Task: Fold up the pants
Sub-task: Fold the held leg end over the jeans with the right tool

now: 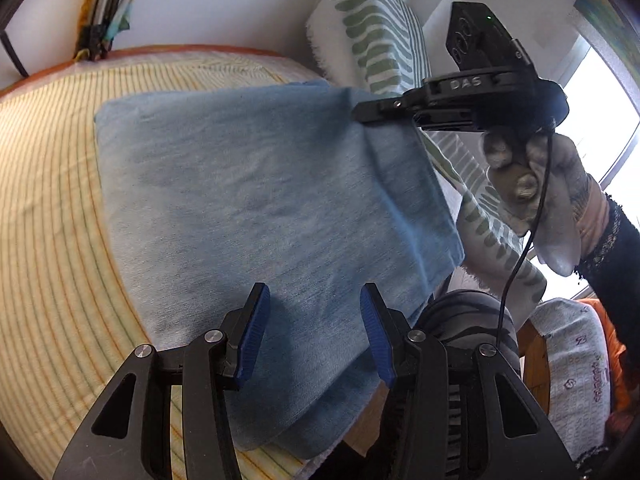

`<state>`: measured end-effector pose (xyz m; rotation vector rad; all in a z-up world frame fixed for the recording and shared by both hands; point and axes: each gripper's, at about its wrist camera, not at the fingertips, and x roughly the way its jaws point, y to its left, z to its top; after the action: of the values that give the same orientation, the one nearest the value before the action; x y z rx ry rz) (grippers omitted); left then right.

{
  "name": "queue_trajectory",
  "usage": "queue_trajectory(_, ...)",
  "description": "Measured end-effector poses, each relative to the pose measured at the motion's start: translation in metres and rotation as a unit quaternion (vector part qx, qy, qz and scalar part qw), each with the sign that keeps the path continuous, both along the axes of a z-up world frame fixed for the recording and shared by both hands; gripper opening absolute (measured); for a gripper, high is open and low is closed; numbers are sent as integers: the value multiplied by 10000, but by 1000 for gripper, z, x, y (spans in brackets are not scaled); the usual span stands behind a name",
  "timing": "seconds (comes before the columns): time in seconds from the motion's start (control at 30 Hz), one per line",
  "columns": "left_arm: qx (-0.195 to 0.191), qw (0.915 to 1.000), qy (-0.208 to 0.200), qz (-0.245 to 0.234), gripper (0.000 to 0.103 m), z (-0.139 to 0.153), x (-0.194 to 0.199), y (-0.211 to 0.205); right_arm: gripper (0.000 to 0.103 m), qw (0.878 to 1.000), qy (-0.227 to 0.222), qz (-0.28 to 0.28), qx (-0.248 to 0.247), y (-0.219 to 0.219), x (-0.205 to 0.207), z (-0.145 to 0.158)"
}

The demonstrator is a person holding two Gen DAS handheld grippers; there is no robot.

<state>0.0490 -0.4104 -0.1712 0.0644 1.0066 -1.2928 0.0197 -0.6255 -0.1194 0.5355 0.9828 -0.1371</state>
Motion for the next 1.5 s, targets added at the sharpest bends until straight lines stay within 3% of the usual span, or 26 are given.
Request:
queue_trajectory(0.07,-25,10000,95,7,45,-1,3,0,18,9987,-106,102,496,-9,-2,-3)
queue_trajectory(0.13,-9,10000,74,-13,45,0,1,0,46,9941,-295,95,1035,-23,-5,-8)
queue_trajectory(0.17,2,10000,30,-28,45,0,-1,3,49,9916,-409,7,1226,-30,-6,-9)
queue_trajectory(0.43,54,9998,-180,-35,45,0,-11,-1,50,9747,-612,-415,2112,-63,16,-40)
queue_trajectory(0.47,65,9998,-204,-47,45,0,-12,-3,46,9746,-619,-566,2075,-63,19,-42)
queue_trajectory(0.53,86,9997,-231,-69,45,0,-13,-4,28,9825,-573,-545,1687,-56,25,-40)
queue_trajectory(0.57,91,9997,-220,-72,45,1,-13,-4,27,9873,-588,-471,1397,-49,26,-34)
queue_trajectory(0.63,93,9997,-194,-68,45,4,-13,-4,15,9912,-789,-342,1007,-38,24,-20)
queue_trajectory(0.77,-126,9997,-185,-104,46,16,-17,-1,10,9907,-1168,370,-589,1,13,21)
queue_trajectory(0.83,-90,9995,-250,-171,46,16,-19,-6,8,9842,-832,530,-1472,16,18,23)
queue_trajectory(0.87,-58,9995,-219,-208,46,13,-19,-10,7,9837,-690,508,-1578,13,21,19)
queue_trajectory(1.0,-85,9997,-85,-193,45,9,-17,-17,5,9877,-259,210,-1528,-11,38,-9)
queue_trajectory(1.2,-172,9995,-177,-220,45,24,-22,-11,4,9864,-159,234,-1617,-22,39,-9)
queue_trajectory(1.37,-130,9996,-72,-256,45,15,-17,-7,4,9852,11,166,-1704,-27,46,-27)
queue_trajectory(1.5,-66,9994,63,-334,45,3,-20,-9,6,9933,-121,-38,-1146,-37,36,-18)
